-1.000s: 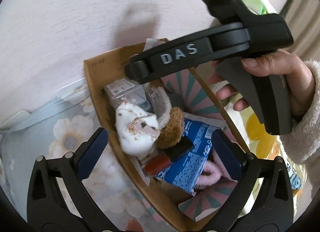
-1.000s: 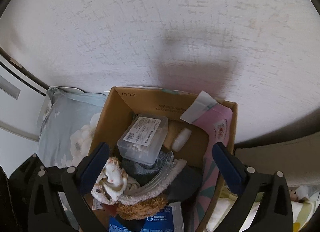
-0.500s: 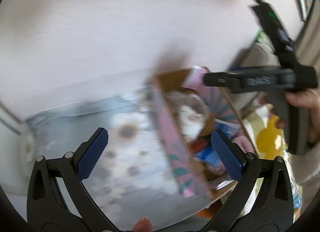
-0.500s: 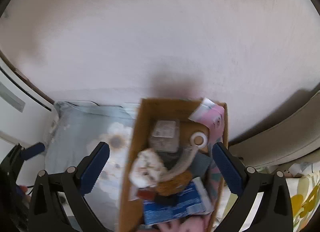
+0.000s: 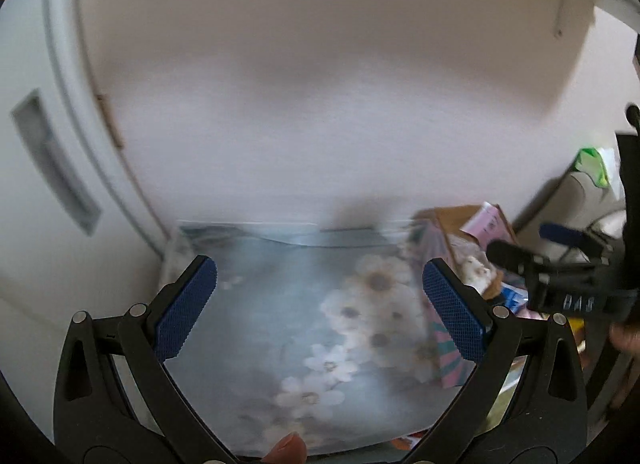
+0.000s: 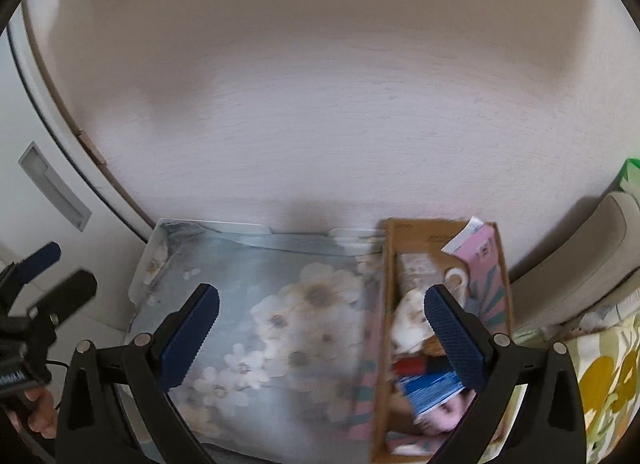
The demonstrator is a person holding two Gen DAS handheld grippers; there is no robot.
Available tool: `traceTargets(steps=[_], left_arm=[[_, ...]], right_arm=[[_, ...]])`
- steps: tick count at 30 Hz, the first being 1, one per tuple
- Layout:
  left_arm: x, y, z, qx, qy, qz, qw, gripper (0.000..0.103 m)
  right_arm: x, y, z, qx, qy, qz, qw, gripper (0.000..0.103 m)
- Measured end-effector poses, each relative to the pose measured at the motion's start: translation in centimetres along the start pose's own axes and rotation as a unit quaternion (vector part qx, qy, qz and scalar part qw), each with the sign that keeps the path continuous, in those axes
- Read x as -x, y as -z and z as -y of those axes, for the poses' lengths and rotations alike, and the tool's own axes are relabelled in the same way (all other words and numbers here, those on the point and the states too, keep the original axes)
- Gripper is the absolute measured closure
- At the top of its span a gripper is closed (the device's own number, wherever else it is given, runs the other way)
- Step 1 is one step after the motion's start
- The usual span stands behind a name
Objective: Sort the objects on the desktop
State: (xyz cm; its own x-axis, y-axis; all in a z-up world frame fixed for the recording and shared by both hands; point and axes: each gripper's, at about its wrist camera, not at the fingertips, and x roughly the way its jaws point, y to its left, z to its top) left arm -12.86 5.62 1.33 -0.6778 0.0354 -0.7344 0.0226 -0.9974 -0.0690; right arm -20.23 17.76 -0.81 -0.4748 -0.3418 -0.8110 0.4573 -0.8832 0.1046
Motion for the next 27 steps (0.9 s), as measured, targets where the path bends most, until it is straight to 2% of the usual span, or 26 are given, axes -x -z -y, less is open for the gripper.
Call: traceTargets(steps=[4, 15, 27], left_arm=[[1.2, 0.4, -1.7, 0.005, -0.026, 0.012, 0.9996, 0.0], [2.8, 1.7, -3.7, 0.016, -0.05, 0.02, 0.9984, 0.0], [3.7, 2.1, -4.0, 0.013, -0.037, 0.03, 0.9988, 0.0]], right_arm=[[0.1, 1.8, -2.5, -0.011, 0.007, 0.002, 1.0, 0.001], [1.1, 5.0, -6.5, -0.01, 0.033, 0.003, 0.999, 0.001], [1.5, 5.5, -8.2, 0.004, 0.043, 0.007, 0.999, 0.001]])
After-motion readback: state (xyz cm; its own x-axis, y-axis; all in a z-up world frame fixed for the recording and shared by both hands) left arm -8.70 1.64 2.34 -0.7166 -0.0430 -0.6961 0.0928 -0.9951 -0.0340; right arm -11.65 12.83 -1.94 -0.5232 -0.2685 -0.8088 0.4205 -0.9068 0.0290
